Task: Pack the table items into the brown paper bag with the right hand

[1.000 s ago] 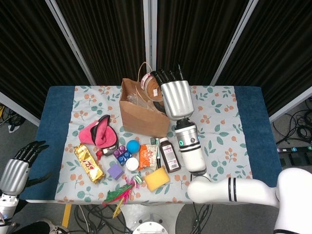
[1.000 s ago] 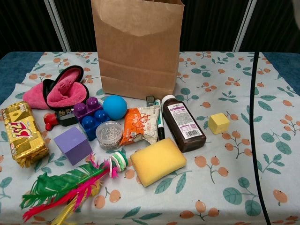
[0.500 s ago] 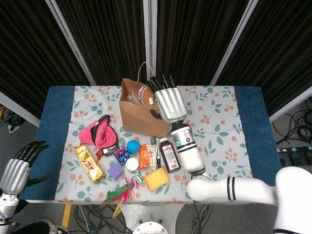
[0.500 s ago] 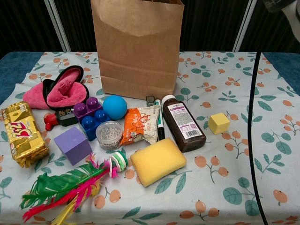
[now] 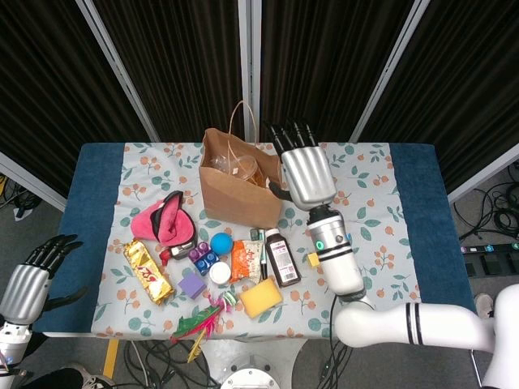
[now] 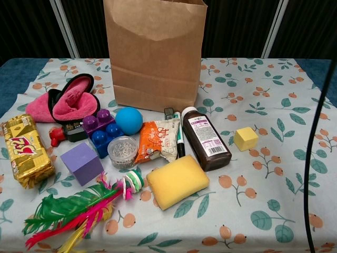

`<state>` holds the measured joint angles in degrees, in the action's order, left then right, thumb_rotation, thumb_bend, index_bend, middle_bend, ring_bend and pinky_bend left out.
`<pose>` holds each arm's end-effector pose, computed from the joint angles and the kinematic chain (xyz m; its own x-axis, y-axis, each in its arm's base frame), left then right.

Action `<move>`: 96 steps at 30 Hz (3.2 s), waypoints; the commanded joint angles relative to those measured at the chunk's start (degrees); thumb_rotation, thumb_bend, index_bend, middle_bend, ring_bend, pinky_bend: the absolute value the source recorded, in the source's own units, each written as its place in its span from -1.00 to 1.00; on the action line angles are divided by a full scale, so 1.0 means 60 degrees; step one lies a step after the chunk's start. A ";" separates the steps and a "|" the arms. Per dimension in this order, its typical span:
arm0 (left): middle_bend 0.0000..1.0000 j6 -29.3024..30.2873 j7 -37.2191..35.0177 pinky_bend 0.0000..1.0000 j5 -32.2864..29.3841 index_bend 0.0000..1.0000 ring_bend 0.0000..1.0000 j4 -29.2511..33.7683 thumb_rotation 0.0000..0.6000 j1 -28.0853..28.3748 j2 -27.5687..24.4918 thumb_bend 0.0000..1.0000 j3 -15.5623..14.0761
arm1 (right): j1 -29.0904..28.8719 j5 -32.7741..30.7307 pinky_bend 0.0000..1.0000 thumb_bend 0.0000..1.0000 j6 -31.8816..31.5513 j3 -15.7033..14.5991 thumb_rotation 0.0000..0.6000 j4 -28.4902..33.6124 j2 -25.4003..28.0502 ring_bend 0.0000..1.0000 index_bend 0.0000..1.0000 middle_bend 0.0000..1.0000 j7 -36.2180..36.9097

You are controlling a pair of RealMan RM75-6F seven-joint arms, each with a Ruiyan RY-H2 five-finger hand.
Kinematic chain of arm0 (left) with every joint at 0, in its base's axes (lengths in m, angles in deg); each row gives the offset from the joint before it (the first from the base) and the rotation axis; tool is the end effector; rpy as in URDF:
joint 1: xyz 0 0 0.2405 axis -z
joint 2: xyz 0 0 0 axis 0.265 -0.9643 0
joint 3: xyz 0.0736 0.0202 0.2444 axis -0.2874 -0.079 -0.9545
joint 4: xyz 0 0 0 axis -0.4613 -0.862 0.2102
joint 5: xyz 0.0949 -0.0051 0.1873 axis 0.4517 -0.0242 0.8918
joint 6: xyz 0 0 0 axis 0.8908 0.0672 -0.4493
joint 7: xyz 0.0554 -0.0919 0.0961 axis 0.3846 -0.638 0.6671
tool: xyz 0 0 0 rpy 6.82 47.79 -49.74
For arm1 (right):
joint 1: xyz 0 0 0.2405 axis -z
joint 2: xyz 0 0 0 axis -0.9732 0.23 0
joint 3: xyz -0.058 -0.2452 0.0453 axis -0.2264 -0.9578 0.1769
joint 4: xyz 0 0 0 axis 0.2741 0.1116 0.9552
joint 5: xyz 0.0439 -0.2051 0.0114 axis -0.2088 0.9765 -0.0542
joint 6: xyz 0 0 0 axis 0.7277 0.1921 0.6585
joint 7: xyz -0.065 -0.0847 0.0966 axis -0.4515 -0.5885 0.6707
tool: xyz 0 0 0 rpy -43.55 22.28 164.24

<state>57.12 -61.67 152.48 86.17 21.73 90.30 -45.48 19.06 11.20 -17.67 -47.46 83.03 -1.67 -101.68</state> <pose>-0.3191 0.1767 0.1396 0.2291 -0.0677 0.9710 0.9392 -0.2468 -0.2388 0.0184 -0.3634 0.0972 0.2720 0.1117 0.9558 -0.8949 -0.3358 0.2939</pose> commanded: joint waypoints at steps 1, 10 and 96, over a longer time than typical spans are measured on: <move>-0.47 -0.0015 -0.0001 -0.51 0.0011 -0.47 -0.66 0.0014 1.00 0.0023 0.0017 -0.77 0.0009 | 0.1201 0.0459 -1.00 -0.88 -0.0447 -0.1057 1.00 0.1251 0.1121 -0.88 -0.74 -0.57 0.0188; -0.47 -0.0051 0.0066 -0.51 0.0053 -0.47 -0.66 -0.0008 1.00 0.0026 0.0074 -0.77 -0.0044 | 0.2787 0.1431 -1.00 -0.91 0.1007 -0.3852 1.00 0.0718 0.1892 -0.66 -0.35 -0.32 0.1186; -0.47 -0.0224 -0.0064 -0.51 -0.0058 -0.47 -0.66 -0.0250 1.00 0.0029 0.0083 -0.77 -0.0077 | -0.0717 0.0163 -0.97 -0.63 0.1267 0.0374 1.00 -0.3301 -0.1409 -0.45 0.12 -0.16 0.0647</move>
<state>55.82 -61.97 152.21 84.74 21.88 90.75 -46.00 15.32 12.46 -10.52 -45.11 63.84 -9.55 -98.15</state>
